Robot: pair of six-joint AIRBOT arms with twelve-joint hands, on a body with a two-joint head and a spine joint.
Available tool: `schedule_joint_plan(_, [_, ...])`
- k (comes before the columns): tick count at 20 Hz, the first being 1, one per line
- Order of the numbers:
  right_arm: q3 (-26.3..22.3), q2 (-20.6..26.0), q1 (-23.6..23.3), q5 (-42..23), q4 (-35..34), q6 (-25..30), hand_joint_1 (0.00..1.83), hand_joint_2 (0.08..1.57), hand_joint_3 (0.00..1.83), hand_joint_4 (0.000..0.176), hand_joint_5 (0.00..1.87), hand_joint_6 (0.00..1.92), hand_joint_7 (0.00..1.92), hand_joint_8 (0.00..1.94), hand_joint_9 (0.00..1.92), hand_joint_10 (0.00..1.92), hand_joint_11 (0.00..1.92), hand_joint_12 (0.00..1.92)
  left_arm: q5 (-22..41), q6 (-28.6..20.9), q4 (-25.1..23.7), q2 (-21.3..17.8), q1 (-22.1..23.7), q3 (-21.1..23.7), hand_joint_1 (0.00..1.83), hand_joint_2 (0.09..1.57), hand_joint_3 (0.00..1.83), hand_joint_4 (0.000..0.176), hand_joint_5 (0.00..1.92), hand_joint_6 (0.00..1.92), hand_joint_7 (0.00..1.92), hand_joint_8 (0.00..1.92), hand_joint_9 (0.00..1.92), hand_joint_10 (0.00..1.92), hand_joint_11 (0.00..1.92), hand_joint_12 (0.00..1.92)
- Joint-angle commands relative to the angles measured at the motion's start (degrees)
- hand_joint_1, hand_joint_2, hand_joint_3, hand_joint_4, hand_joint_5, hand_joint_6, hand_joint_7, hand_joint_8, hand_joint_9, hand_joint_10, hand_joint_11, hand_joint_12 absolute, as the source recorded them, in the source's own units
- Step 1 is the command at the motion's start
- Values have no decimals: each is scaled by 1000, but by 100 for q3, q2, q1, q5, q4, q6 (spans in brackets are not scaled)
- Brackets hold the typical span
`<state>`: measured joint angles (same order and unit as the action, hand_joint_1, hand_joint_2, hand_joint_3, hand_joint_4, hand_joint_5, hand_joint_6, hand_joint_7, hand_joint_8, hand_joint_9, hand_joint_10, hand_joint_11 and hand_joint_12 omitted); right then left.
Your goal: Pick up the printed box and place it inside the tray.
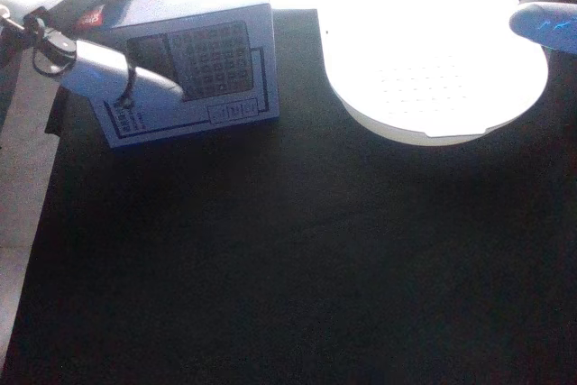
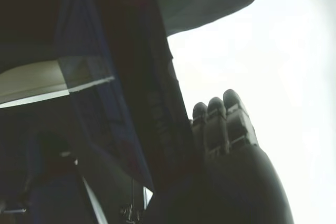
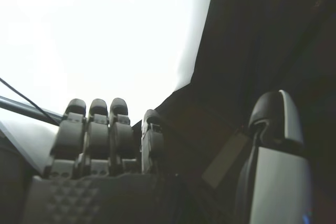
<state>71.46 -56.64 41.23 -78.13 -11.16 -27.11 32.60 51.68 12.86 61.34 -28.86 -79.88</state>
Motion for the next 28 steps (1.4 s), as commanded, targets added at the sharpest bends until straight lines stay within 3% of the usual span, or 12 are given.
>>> schedule_joint_plan(1, [30, 32, -103, -688, -97, 24, 676, 741, 0, 176, 26, 2, 138, 3, 47, 2, 0, 382, 348, -21, -20, 39, 25, -14, 1109, 843, 3, 0, 565, 16, 957, 34, 1029, 86, 512, 1071])
schedule_joint_plan(2, [29, 32, -106, -689, -97, 24, 672, 736, 0, 176, 11, 0, 154, 8, 61, 8, 0, 373, 383, -21, -20, 42, 24, -10, 1264, 979, 7, 0, 963, 563, 1315, 291, 1303, 156, 906, 1070])
schedule_joint_plan(4, [29, 32, -106, -689, -98, 24, 674, 744, 0, 176, 18, 2, 161, 5, 65, 5, 0, 287, 441, -21, -32, 66, 9, -2, 1293, 1007, 1, 0, 1185, 482, 1297, 597, 1465, 183, 1141, 1062])
schedule_joint_plan(7, [30, 30, -106, -689, -98, 24, 693, 733, 0, 176, 36, 4, 179, 5, 66, 2, 0, 243, 546, -95, -29, 78, 8, -2, 1292, 1032, 1, 0, 1135, 546, 1218, 789, 1404, 270, 1014, 1258])
schedule_joint_plan(8, [30, 29, -106, -689, -101, 24, 716, 727, 0, 176, 33, 1, 173, 1, 56, 1, 0, 193, 623, -136, -41, 72, 9, -1, 1285, 1065, 2, 0, 1116, 496, 1105, 1042, 1271, 779, 1053, 1436])
schedule_joint_plan(9, [30, 29, -106, -689, -106, 24, 734, 723, 0, 176, 44, 5, 182, 4, 60, 3, 0, 185, 722, -174, -45, 51, 10, -2, 1213, 1048, 0, 0, 1136, 652, 1065, 1169, 1184, 1226, 1095, 1611])
schedule_joint_plan(10, [30, 34, -106, -688, -111, 24, 725, 718, 0, 176, 56, 9, 187, 5, 34, 0, 0, 185, 827, -211, -47, 10, 32, 10, 1196, 1051, 0, 0, 1119, 724, 1042, 1267, 1128, 1404, 1061, 1722])
schedule_joint_plan(14, [55, 49, -106, -688, -161, 24, 742, 637, 0, 176, 70, 0, 180, 0, 31, 0, 0, 142, 1198, -241, -251, -303, 563, 187, 1263, 1134, 1, 0, 948, 749, 964, 1291, 1020, 1266, 905, 1582])
schedule_joint_plan(17, [81, 49, -106, -687, -162, 24, 621, 747, 0, 176, 36, 1, 126, 0, 40, 3, 0, 555, 1977, -239, -337, -579, 885, 480, 1279, 1094, 0, 0, 972, 758, 1096, 1035, 1169, 976, 1027, 1379])
schedule_joint_plan(20, [121, 5, -134, -686, -162, 24, 607, 729, 0, 176, 74, 4, 156, 4, 65, 5, 0, 704, 2549, -238, -565, -748, 1066, 783, 1270, 1112, 1, 0, 957, 761, 1036, 1162, 1157, 1184, 1054, 1588])
schedule_joint_plan(25, [250, -250, -558, -494, -122, 24, 683, 753, 2, 176, 86, 2, 137, 4, 60, 4, 0, 570, 3184, 158, -814, -678, 1138, 1226, 1255, 1101, 1, 0, 997, 813, 1026, 1096, 1036, 1136, 958, 1508])
schedule_joint_plan(28, [439, -505, -896, -219, -62, 26, 669, 781, 8, 165, 28, 0, 92, 4, 36, 1, 0, 407, 3212, 162, -903, -403, 1137, 1188, 1280, 1093, 0, 0, 1033, 632, 1054, 1138, 1122, 1158, 1036, 1475])
